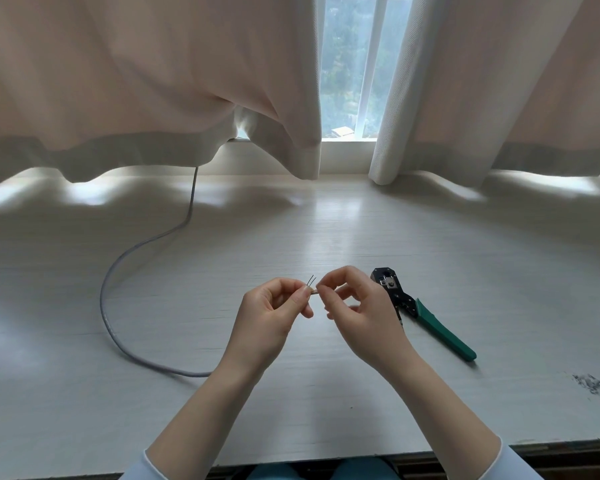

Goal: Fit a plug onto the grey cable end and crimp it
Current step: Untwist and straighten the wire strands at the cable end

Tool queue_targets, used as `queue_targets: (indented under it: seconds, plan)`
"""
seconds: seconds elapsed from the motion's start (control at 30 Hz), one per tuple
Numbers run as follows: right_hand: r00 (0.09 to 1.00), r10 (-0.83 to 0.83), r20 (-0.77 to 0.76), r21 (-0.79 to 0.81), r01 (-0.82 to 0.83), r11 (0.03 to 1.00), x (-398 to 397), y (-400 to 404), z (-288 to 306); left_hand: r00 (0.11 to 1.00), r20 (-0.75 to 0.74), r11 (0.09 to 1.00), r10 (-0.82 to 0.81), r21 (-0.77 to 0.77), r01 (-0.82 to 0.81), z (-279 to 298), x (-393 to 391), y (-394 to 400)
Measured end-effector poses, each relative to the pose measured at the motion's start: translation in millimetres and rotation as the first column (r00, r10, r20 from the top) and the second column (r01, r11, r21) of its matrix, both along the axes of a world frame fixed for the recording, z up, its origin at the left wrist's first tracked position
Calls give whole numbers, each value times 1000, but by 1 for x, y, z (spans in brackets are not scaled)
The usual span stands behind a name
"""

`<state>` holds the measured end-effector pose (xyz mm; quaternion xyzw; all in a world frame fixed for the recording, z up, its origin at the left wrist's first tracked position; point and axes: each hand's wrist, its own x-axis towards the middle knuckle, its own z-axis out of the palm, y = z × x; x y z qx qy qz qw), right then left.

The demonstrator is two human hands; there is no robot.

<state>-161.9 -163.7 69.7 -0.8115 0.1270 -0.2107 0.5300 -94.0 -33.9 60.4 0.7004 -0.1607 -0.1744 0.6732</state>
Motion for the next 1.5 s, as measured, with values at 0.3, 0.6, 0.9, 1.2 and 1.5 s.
queue_targets:
  seconds: [0.3,0.6,0.9,1.2,1.5]
  plan:
    - [997,9,80,-256,12,967,2,-1,1,999,-6,999,-38,5,38,0,-2,-2]
    - [997,-67,37,-105,70,992,8,6,-2,997,42,998,-60,-1,60,0,-4,-2]
    - [994,98,-40,154,-91,984,1,-2,3,998,64,1000,15,-16,-14,2,-4,-3]
    - [996,73,-44,150,-65,987,-3,-4,0,998,58,1000,2,-9,-2,2,-5,-4]
    - [994,60,-96,183,-41,982,-3,-2,2,999,52,1000,-1,2,1,-2,-6,-3]
